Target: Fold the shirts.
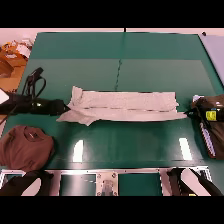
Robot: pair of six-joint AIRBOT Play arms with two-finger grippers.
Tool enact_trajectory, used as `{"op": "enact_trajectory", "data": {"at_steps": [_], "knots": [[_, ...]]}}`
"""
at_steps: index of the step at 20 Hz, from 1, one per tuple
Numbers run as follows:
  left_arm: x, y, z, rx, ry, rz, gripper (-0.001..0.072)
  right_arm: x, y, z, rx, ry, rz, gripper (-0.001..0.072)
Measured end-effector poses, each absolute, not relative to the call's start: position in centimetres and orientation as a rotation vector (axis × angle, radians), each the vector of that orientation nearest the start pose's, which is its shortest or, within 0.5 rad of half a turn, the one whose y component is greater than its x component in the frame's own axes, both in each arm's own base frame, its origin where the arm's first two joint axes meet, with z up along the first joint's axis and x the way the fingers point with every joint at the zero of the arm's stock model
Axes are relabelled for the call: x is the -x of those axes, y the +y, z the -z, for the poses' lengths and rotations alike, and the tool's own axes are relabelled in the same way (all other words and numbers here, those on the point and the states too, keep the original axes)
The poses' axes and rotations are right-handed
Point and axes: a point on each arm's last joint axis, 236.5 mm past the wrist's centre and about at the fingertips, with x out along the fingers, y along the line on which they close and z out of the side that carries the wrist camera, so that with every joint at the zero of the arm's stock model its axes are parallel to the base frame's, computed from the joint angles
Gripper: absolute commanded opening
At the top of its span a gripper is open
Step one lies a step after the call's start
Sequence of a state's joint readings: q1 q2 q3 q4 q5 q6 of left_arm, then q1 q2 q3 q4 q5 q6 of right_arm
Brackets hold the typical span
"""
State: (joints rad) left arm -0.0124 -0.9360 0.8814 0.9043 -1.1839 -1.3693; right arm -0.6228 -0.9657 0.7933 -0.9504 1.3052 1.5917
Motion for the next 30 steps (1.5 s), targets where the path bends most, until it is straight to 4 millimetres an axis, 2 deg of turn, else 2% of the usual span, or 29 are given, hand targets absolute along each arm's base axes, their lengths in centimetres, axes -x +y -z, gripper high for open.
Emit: {"op": "enact_trajectory", "data": {"at_steps": [3, 6, 7, 8, 9, 10, 12, 14, 15, 18, 19, 20, 21, 23, 25, 30], "knots": [[-34.2, -14.0, -6.6, 0.419, 1.12, 0.502, 0.0022, -32.1, -4.2, -1.6, -0.994, 1.153, 0.121, 0.0015], [-38.4, -14.1, -4.7, 0.447, 1.131, 0.49, 0.0024, -36.0, -4.5, 0.7, -1.008, 1.148, 0.125, 0.0025], [-39.7, -14.2, -3.8, 0.453, 1.137, 0.487, 0.0027, -37.5, -4.6, 1.7, -1.018, 1.148, 0.129, 0.0105], [-41.0, -14.4, -2.8, 0.462, 1.137, 0.492, 0.0258, -38.7, -4.7, 2.7, -1.029, 1.15, 0.133, 0.023], [-42.2, -14.6, -2.0, 0.477, 1.133, 0.497, 0.0597, -40.2, -4.9, 3.8, -1.042, 1.145, 0.141, 0.0333], [-43.5, -14.8, -1.2, 0.501, 1.12, 0.496, 0.0709, -41.6, -5.2, 4.7, -1.049, 1.134, 0.144, 0.0367], [-46.1, -14.7, -0.6, 0.538, 1.062, 0.476, 0.0704, -44.4, -5.9, 5.6, -1.029, 1.108, 0.124, 0.0376], [-48.1, -13.6, -0.9, 0.554, 1.012, 0.448, 0.0703, -46.2, -7.1, 5.3, -0.986, 1.087, 0.087, 0.0381], [-48.8, -12.9, -1.4, 0.561, 0.993, 0.442, 0.0703, -46.4, -7.9, 5.0, -0.958, 1.093, 0.069, 0.0444], [-49.3, -10.8, -2.5, 0.574, 0.996, 0.451, 0.0699, -45.1, -10.2, 4.7, -0.882, 1.146, 0.026, 0.0483], [-49.1, -10.5, -2.7, 0.582, 1.006, 0.46, 0.0518, -44.2, -11.0, 4.9, -0.86, 1.177, 0.013, 0.0547], [-48.6, -10.5, -2.7, 0.585, 1.027, 0.476, 0.0181, -43.3, -11.5, 5.2, -0.842, 1.205, -0.002, 0.0548], [-48.1, -10.5, -2.8, 0.587, 1.048, 0.494, 0.0031, -42.2, -11.9, 5.6, -0.826, 1.241, -0.022, 0.0549], [-47.6, -10.6, -2.9, 0.587, 1.067, 0.516, 0.0031, -40.6, -11.9, 6.6, -0.797, 1.296, -0.073, 0.0599], [-47.1, -10.9, -3.1, 0.587, 1.085, 0.537, 0.0023, -39.5, -11.2, 7.9, -0.779, 1.337, -0.14, 0.0599], [-46.5, -12.0, -3.2, 0.58, 1.103, 0.57, 0.0023, -40.1, -6.7, 9.9, -0.831, 1.351, -0.35, 0.0599]]}}
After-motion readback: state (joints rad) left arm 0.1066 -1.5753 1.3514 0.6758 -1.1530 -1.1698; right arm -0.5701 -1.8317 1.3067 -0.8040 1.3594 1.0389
